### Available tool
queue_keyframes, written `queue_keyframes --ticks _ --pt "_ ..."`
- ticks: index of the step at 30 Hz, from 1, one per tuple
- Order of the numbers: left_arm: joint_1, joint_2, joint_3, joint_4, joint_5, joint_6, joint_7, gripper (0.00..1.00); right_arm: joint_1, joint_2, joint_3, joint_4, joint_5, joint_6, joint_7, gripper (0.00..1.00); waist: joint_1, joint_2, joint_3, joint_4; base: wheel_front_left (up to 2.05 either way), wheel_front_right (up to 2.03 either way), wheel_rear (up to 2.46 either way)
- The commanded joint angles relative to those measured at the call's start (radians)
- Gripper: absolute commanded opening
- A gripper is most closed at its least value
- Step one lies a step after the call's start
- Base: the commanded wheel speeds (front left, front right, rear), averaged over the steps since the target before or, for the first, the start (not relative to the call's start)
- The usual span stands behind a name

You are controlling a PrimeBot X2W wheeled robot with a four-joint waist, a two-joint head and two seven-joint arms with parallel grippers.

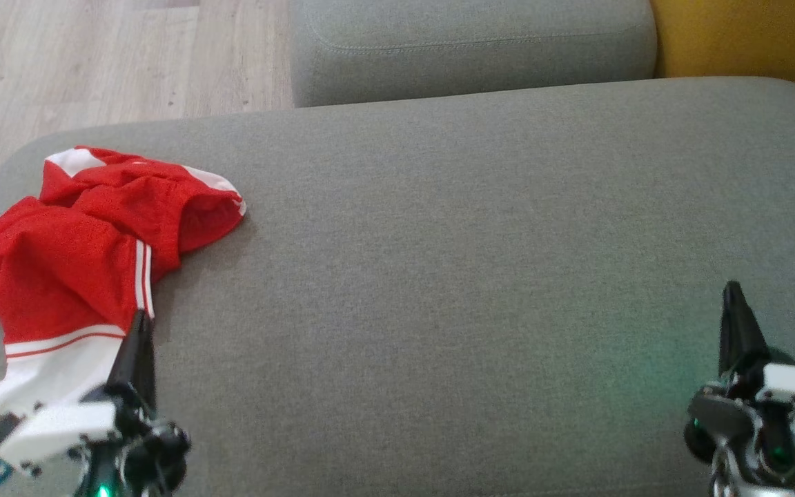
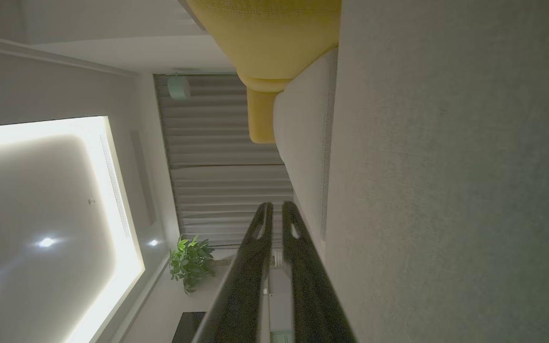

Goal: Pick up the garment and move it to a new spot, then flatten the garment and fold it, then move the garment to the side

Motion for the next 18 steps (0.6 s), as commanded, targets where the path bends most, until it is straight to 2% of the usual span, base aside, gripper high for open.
queue_keyframes --ticks 1,2,3,18 --pt "0.002 -0.001 0.000 0.004 0.000 0.000 0.000 1.00 0.001 0.000 0.001 0.005 0.000 0.000 0.000 1.00 0.0000 0.0000 0.000 0.000 0.00 0.00 0.00" --pt "0.013 -0.004 0.000 0.022 0.000 0.000 -0.001 0.00 0.006 0.002 0.001 0.022 0.000 0.000 -0.001 0.00 0.0000 0.0000 0.000 0.000 0.00 0.00 0.00" --pt "0.027 -0.008 -0.001 0.038 0.000 0.001 -0.001 1.00 0.016 0.002 0.002 0.038 0.000 0.000 -0.001 1.00 0.0000 0.0000 0.000 0.000 0.00 0.00 0.00" --pt "0.010 -0.005 -0.014 0.002 0.010 0.000 -0.043 1.00 -0.011 0.002 0.056 0.008 0.000 0.000 -0.045 1.00 0.0000 0.0000 0.003 0.003 0.00 0.00 0.00"
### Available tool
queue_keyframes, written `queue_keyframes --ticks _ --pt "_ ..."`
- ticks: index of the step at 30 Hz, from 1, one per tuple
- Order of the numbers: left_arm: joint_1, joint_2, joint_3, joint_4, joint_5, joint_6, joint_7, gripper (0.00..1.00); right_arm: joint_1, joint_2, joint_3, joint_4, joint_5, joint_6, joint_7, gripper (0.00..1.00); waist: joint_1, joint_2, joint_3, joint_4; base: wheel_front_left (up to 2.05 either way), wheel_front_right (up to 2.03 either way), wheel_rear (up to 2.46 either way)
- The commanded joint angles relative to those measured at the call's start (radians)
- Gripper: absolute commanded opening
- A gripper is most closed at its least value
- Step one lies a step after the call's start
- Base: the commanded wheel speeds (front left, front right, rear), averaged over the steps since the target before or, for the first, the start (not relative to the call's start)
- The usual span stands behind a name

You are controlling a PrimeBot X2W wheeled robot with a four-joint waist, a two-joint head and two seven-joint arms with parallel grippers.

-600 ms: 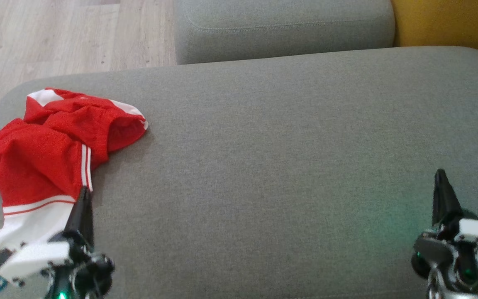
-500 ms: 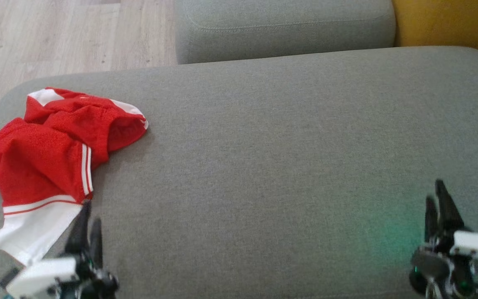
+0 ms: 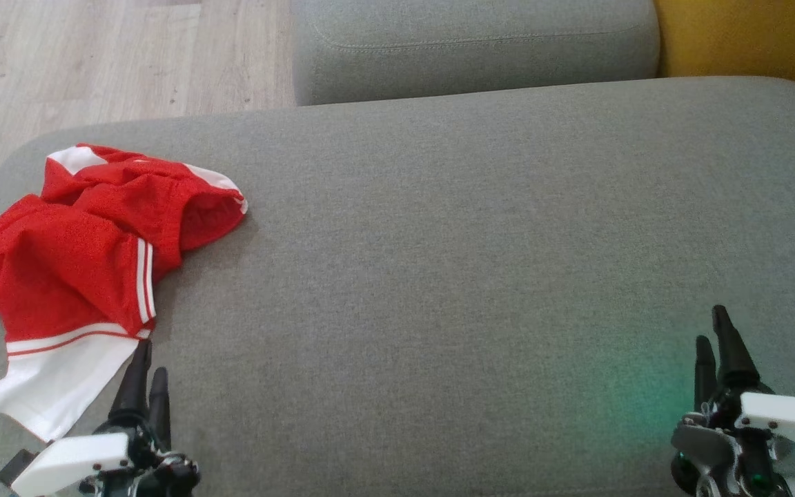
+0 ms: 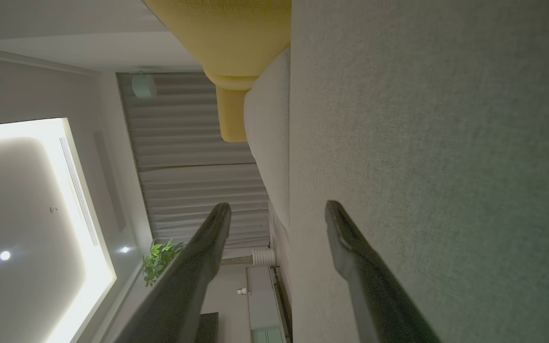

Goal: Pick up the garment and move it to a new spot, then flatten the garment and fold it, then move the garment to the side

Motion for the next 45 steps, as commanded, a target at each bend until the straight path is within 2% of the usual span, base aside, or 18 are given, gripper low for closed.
queue_keyframes --ticks 1,11,20,34,45 --pt "-0.052 0.010 -0.004 -0.043 0.012 -0.004 -0.010 1.00 -0.065 -0.004 0.013 -0.042 -0.001 0.000 -0.010 1.00 0.0000 0.0000 0.000 0.000 0.00 0.00 0.00" --pt "-0.060 0.014 -0.010 -0.075 0.038 -0.005 -0.038 1.00 -0.084 -0.013 0.061 -0.066 -0.031 0.000 -0.037 1.00 0.0000 0.0000 0.000 0.004 0.00 0.00 0.00" --pt "-0.064 0.017 -0.008 -0.104 0.116 -0.005 -0.064 1.00 -0.098 -0.021 0.105 -0.089 -0.087 0.000 -0.063 1.00 0.0000 0.0000 -0.002 0.006 0.00 0.00 0.00" --pt "-0.068 0.016 -0.003 -0.137 0.386 -0.006 -0.105 1.00 -0.115 -0.035 0.165 -0.104 -0.257 0.000 -0.104 1.00 0.0000 0.0000 -0.010 0.006 0.00 0.00 0.00" --pt "-0.070 0.016 0.004 -0.162 0.632 0.000 -0.138 1.00 -0.139 -0.045 0.215 -0.096 -0.449 0.000 -0.137 1.00 0.0000 0.0000 -0.014 0.009 0.00 0.00 0.00"
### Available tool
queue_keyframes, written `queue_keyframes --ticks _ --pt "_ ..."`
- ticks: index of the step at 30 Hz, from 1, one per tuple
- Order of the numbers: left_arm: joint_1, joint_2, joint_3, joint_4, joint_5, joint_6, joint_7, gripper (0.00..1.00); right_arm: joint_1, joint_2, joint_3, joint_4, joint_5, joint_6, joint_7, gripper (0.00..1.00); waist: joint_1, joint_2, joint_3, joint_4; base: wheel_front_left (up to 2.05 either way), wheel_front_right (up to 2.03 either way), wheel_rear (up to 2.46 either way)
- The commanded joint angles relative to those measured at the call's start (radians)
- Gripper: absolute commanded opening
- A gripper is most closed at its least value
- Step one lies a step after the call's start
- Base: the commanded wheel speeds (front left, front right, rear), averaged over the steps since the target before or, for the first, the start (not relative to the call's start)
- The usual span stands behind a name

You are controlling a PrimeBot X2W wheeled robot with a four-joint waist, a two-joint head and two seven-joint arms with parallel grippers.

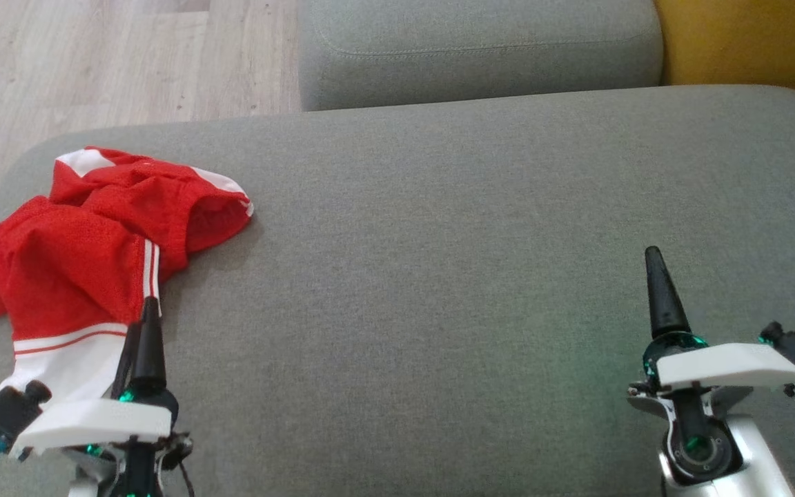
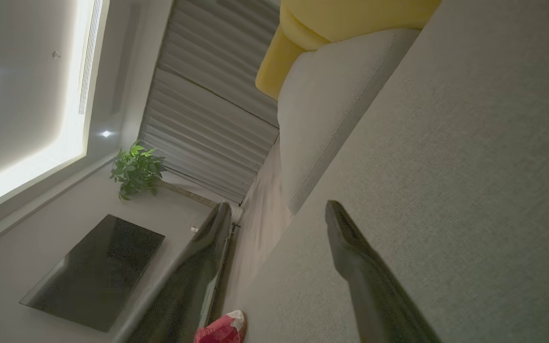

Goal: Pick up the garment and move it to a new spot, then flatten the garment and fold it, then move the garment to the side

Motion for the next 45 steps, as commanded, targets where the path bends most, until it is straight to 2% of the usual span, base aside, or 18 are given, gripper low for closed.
queue_keyframes --ticks 1,8,20,45 --pt "-0.050 0.014 0.020 -0.044 0.042 0.003 -0.016 1.00 -0.061 -0.011 0.019 -0.034 -0.041 0.000 -0.016 1.00 0.0000 0.0000 0.000 0.001 0.00 0.00 0.00" --pt "-0.055 0.015 0.004 -0.045 0.150 0.015 -0.033 1.00 -0.064 -0.005 0.021 -0.044 -0.166 0.000 -0.034 1.00 0.0000 0.0000 0.000 0.004 0.00 0.00 0.00" --pt "-0.066 0.017 -0.002 -0.042 0.380 0.045 -0.071 1.00 -0.074 0.002 0.030 -0.005 -0.447 0.000 -0.072 1.00 0.0000 0.0000 0.001 0.004 0.00 0.00 0.00" --pt "-0.072 0.021 -0.006 -0.066 0.700 0.063 -0.144 1.00 -0.143 0.004 0.115 0.111 -0.768 -0.001 -0.146 1.00 0.0000 0.0000 -0.003 0.013 0.00 0.00 0.00"
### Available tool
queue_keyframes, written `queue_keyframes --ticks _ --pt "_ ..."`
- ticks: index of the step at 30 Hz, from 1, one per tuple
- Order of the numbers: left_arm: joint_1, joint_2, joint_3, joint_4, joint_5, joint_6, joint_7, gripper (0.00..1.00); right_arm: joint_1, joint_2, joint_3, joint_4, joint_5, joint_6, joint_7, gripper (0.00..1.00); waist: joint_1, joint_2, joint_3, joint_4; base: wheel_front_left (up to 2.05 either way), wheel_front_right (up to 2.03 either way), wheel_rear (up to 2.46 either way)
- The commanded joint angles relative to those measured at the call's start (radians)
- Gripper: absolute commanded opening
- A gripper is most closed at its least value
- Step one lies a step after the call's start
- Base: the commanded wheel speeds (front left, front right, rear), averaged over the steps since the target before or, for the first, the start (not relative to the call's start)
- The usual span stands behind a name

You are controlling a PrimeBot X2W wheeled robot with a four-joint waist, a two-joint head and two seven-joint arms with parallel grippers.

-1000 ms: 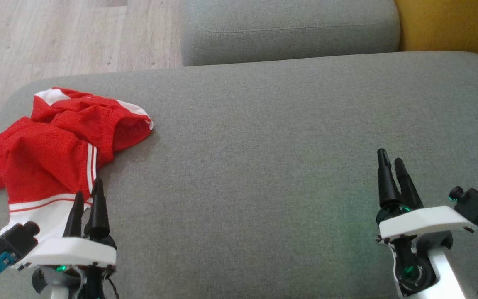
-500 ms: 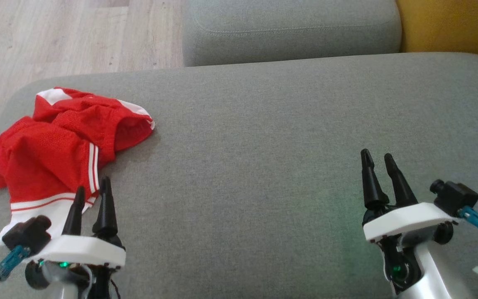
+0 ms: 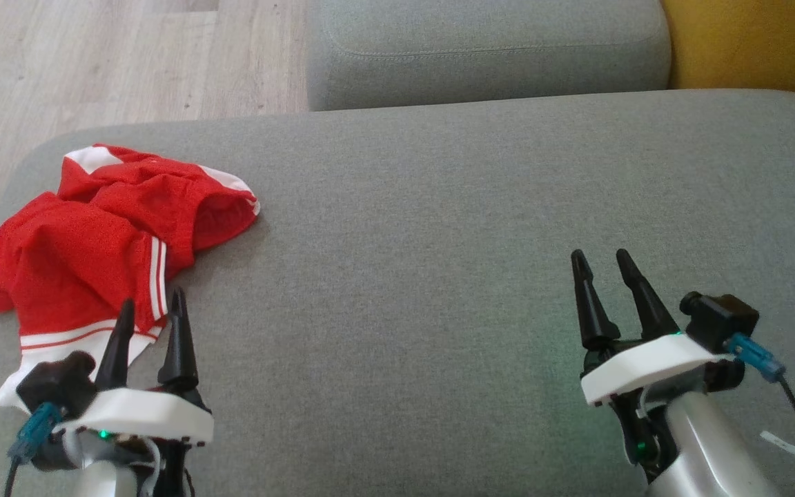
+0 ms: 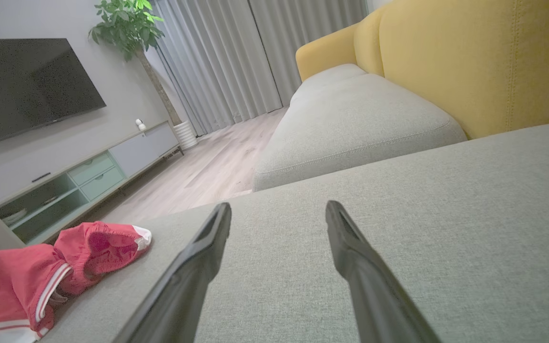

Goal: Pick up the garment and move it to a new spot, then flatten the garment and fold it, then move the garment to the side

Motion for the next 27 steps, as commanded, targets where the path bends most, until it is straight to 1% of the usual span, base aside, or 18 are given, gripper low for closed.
queue_keyframes --ticks 1,10,22,27 --pt "-0.066 0.018 0.027 -0.043 0.042 0.006 -0.016 1.00 -0.061 0.002 0.024 -0.023 -0.041 -0.001 -0.017 1.00 0.0000 0.0000 -0.001 -0.001 0.00 0.00 0.00" --pt "-0.072 0.019 0.025 -0.052 0.140 0.009 -0.039 1.00 -0.077 0.008 0.013 -0.010 -0.138 -0.001 -0.041 1.00 0.0000 0.0000 -0.003 -0.003 0.00 0.00 0.00" --pt "-0.082 0.020 0.027 -0.063 0.278 0.009 -0.074 1.00 -0.095 0.014 0.037 -0.007 -0.264 -0.001 -0.076 1.00 0.0000 0.0000 -0.006 0.000 0.00 0.00 0.00" --pt "-0.081 0.020 0.030 -0.061 0.273 0.009 -0.074 1.00 -0.093 0.015 0.031 -0.005 -0.262 -0.001 -0.076 1.00 0.0000 0.0000 -0.008 -0.001 0.00 0.00 0.00"
